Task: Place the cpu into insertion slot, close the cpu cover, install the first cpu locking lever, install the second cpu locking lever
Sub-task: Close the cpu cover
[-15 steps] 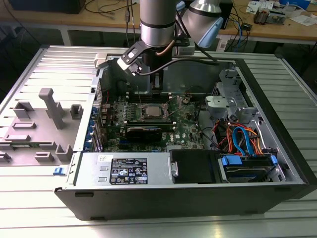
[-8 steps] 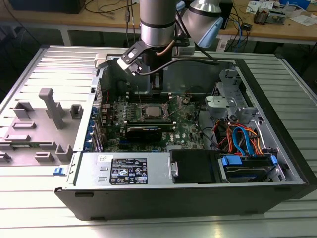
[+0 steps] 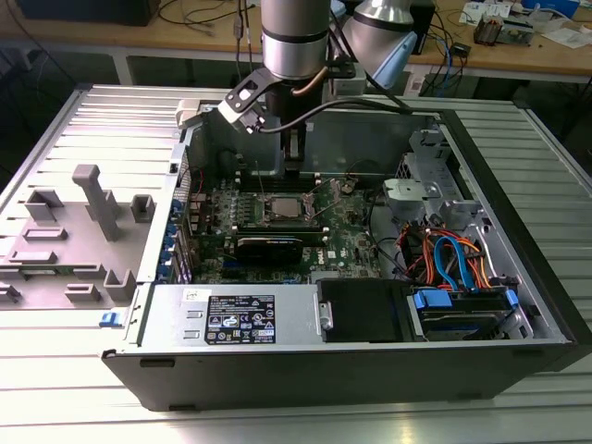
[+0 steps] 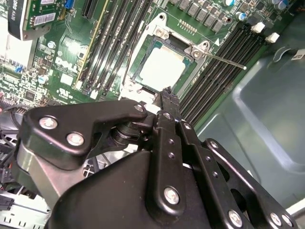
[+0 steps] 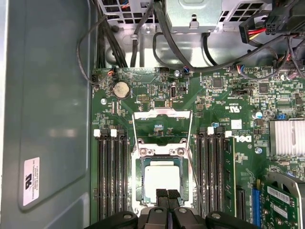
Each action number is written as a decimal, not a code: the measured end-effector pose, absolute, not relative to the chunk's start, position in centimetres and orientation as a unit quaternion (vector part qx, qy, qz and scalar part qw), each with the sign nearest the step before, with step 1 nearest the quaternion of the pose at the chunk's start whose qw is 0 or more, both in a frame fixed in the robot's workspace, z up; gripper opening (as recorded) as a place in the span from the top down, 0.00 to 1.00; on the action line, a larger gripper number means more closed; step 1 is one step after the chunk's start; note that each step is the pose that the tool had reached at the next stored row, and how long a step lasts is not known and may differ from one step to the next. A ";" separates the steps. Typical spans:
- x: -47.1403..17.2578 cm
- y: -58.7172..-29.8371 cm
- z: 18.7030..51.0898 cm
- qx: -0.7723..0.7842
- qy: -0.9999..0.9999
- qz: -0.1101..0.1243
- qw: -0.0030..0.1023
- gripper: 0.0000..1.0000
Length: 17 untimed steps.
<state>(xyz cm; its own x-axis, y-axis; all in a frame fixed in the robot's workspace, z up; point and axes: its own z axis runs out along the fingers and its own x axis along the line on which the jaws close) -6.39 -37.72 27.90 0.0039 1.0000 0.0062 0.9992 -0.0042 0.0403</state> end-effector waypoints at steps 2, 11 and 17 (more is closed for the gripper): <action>-6.4 -37.7 28.0 0.708 0.706 0.016 0.012 0.89; -5.3 -37.7 28.0 0.708 0.706 0.016 0.012 0.89; -4.4 -37.6 28.0 0.708 0.706 0.016 0.012 0.89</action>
